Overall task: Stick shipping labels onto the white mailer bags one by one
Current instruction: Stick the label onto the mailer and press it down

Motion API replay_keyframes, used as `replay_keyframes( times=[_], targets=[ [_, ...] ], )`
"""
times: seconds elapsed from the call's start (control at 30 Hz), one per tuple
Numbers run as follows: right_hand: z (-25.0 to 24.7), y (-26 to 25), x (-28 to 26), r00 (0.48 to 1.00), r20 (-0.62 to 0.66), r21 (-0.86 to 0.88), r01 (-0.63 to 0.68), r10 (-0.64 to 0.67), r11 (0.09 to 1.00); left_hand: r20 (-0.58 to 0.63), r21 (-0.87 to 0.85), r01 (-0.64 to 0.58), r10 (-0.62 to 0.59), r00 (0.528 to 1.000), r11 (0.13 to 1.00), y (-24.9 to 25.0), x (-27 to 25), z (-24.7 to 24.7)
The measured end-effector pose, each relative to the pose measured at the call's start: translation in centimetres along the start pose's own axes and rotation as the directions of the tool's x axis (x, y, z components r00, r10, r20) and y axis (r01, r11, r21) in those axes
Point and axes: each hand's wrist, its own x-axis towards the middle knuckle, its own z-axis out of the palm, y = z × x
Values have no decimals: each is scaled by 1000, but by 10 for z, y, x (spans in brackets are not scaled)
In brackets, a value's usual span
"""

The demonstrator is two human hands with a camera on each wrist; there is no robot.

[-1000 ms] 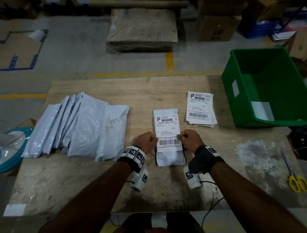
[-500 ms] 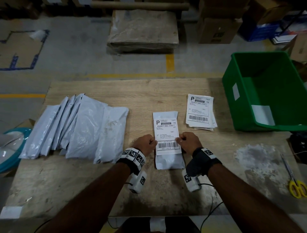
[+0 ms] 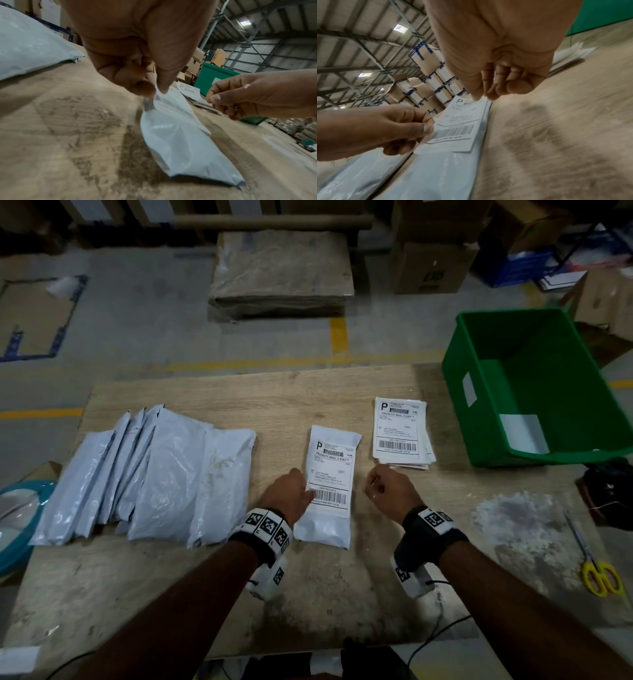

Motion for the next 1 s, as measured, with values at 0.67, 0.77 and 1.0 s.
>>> replay_keyframes(
  times=[0.67,0.77,1.0],
  targets=[
    [19,-12,-5,967,224,-65,138,-120,988,75,-219,61,-45,996,974,-25,-3,15],
    [16,-19,-3,965,203,-49,180,-167,982,-95,-45,-140,136,986,989,-22,-6,11],
    [19,-33,17,942,264,-154,251,-205,956,-5,305,-368,388,922,879,1,9,4]
  ],
)
